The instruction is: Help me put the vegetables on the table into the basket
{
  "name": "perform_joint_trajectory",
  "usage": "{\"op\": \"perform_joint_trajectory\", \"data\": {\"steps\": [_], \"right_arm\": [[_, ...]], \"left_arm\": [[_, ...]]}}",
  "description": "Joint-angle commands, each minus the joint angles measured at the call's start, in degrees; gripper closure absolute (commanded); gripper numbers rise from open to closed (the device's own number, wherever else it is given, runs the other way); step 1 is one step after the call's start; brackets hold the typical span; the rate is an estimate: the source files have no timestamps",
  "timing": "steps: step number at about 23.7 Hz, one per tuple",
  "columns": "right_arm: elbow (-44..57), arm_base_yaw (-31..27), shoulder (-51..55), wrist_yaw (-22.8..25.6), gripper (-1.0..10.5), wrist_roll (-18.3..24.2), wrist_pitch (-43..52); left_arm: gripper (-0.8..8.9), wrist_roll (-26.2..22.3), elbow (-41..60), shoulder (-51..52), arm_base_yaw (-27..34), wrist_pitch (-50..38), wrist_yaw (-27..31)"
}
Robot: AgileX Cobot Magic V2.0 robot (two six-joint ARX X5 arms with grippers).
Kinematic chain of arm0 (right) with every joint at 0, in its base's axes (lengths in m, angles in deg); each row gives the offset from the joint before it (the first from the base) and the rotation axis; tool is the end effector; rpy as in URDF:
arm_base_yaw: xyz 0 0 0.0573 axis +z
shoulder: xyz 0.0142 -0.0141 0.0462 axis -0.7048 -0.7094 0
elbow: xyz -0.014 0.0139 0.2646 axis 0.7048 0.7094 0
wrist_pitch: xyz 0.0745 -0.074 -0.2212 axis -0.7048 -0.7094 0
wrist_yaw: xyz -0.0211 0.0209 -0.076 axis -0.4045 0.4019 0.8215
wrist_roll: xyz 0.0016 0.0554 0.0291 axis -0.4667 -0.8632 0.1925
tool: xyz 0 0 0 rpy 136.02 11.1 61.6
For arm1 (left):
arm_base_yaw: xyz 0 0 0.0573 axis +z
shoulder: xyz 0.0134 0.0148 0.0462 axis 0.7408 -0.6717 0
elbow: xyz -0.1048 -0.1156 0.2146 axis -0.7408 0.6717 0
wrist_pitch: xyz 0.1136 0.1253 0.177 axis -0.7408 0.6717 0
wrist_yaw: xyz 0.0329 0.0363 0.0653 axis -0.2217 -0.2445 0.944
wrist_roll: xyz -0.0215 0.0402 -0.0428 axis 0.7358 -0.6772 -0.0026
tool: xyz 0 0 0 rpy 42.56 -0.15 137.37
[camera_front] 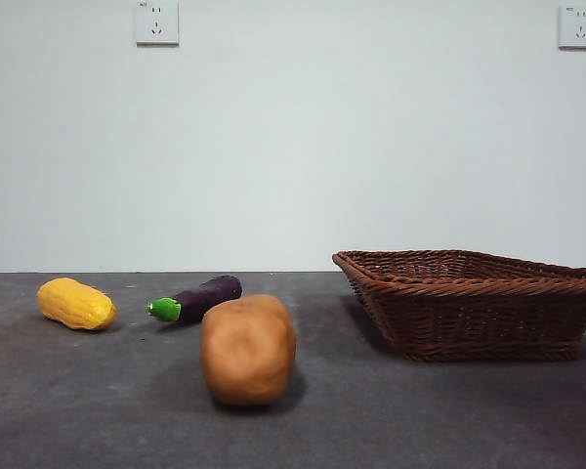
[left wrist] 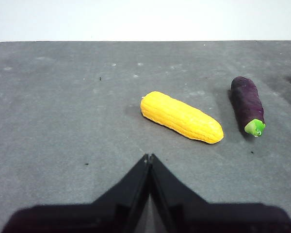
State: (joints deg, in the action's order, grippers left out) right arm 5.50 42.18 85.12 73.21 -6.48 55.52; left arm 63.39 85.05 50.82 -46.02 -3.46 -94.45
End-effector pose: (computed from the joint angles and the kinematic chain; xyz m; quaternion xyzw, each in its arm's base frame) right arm 0.0999 -0.0069 0.1504 -0.0379 0.0897 -0.0451 0.9942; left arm 0.1029 -0.0005 0.1473 -0.0194 0.1003 -0.0258 0.9944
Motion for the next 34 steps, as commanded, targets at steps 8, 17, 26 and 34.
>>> {"op": "perform_joint_trajectory", "data": {"steps": [8, 17, 26, 34], "right_arm": [[0.5, 0.0, 0.1, -1.5, 9.5, -10.9, 0.2], [0.5, 0.0, 0.1, -3.2, 9.5, -19.8, 0.2], [-0.2, 0.0, 0.0, -7.5, 9.5, -24.1, 0.2], [-4.1, 0.0, -5.0, -8.9, 9.5, -28.4, -1.6]], "left_arm": [[8.17, 0.2, 0.6, 0.0, 0.2, -0.4, 0.0], [8.17, 2.8, 0.6, -1.3, 0.2, 0.0, 0.0], [8.19, 4.2, 0.5, -5.7, 0.2, -0.9, 0.0], [8.19, 6.0, -1.6, -13.7, 0.2, -5.6, 0.0]]}}
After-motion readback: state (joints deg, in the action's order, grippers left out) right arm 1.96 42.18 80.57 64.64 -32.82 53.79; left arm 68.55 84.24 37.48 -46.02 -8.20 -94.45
